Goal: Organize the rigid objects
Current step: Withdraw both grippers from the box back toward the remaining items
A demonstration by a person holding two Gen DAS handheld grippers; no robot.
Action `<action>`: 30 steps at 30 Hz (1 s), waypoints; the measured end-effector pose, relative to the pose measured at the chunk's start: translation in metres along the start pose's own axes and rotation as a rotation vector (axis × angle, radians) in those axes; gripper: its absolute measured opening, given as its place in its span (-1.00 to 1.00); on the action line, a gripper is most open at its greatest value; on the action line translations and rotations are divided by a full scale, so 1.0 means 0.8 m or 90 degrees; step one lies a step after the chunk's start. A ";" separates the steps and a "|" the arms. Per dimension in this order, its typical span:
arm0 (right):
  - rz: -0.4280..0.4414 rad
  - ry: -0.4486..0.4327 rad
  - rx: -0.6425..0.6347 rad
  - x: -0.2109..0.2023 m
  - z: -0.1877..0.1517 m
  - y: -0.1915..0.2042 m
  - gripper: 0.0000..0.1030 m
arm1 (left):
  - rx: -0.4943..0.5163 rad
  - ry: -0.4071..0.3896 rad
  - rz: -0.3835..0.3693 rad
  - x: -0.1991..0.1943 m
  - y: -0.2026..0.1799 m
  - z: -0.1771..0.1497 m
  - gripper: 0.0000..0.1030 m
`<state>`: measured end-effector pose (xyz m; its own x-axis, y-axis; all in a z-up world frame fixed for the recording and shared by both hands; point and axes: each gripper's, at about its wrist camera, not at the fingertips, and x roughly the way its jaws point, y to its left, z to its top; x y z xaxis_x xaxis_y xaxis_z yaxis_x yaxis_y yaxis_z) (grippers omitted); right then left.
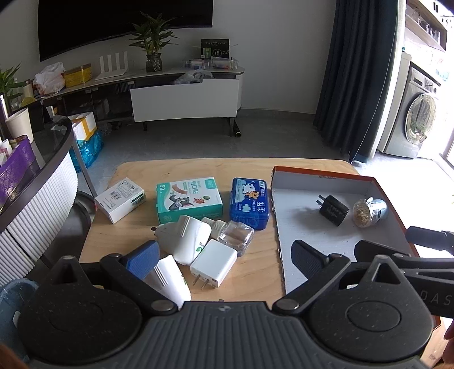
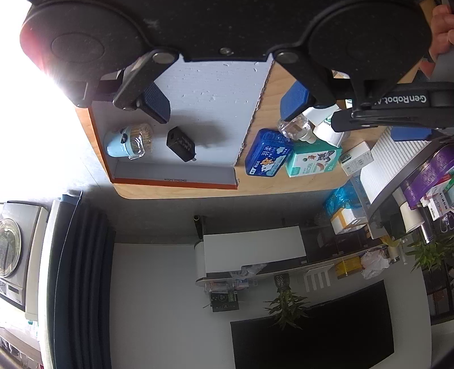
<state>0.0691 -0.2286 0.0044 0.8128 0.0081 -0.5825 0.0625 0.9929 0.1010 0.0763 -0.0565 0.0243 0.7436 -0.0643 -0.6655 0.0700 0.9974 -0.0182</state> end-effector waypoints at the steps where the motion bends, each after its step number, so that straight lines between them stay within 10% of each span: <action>1: 0.002 0.000 -0.002 0.001 0.000 0.002 0.93 | -0.001 0.000 0.002 0.000 0.002 -0.001 0.98; 30: 0.046 0.030 -0.042 0.017 -0.012 0.049 0.93 | -0.026 0.013 0.024 -0.010 0.050 -0.023 0.98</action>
<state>0.0773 -0.1885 -0.0073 0.7855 0.0834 -0.6133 -0.0341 0.9952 0.0916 0.0609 -0.0153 0.0152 0.7318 -0.0260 -0.6810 0.0147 0.9996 -0.0224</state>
